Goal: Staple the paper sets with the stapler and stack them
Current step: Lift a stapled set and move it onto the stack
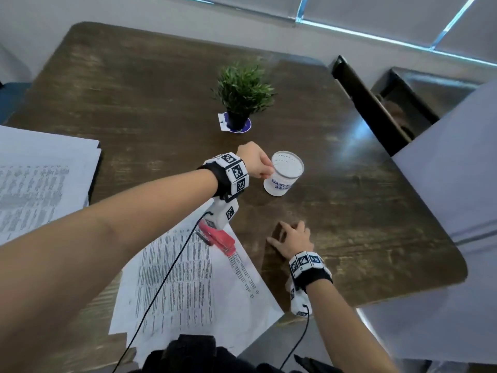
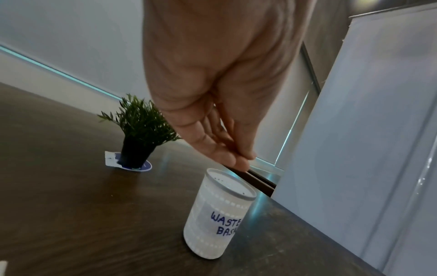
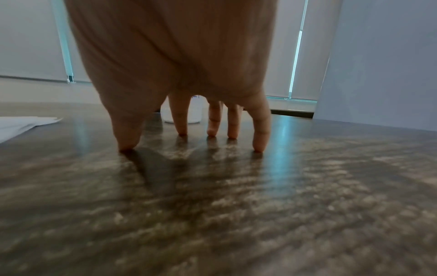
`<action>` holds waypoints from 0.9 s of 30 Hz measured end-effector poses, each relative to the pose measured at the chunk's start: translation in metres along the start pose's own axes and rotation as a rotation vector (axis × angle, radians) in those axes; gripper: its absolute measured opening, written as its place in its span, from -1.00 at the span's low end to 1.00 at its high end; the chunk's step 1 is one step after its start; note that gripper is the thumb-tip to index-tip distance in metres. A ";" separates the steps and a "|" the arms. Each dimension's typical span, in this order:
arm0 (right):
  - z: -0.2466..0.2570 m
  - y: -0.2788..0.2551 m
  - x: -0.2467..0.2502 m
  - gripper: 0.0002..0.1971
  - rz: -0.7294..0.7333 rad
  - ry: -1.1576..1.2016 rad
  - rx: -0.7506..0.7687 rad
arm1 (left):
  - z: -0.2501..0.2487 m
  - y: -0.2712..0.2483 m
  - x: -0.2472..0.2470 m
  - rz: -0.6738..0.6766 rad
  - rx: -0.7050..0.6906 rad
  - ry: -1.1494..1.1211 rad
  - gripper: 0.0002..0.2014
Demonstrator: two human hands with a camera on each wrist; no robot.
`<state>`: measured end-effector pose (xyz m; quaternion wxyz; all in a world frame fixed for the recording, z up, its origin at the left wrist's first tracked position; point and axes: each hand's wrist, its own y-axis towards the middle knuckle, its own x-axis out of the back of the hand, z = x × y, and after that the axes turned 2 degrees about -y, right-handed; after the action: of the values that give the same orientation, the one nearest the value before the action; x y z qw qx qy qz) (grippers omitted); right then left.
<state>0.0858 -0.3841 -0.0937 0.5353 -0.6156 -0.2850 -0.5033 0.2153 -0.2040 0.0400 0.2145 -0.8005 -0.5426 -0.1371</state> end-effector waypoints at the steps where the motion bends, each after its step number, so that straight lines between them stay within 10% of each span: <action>1: -0.002 0.002 0.002 -0.29 0.018 -0.002 0.012 | -0.002 0.007 -0.007 -0.010 0.008 -0.019 -0.92; 23: 0.031 -0.001 0.028 -0.70 -0.112 0.186 0.283 | 0.006 0.042 -0.038 -0.294 -0.034 0.073 -0.81; 27: 0.077 -0.014 0.024 -0.60 0.152 0.341 0.492 | 0.053 0.013 -0.026 -0.386 0.083 0.074 -0.85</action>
<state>0.1055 -0.3118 -0.0600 0.7446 -0.3936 -0.2574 -0.4736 0.2169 -0.2029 -0.0203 0.2370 -0.6664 -0.6830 -0.1826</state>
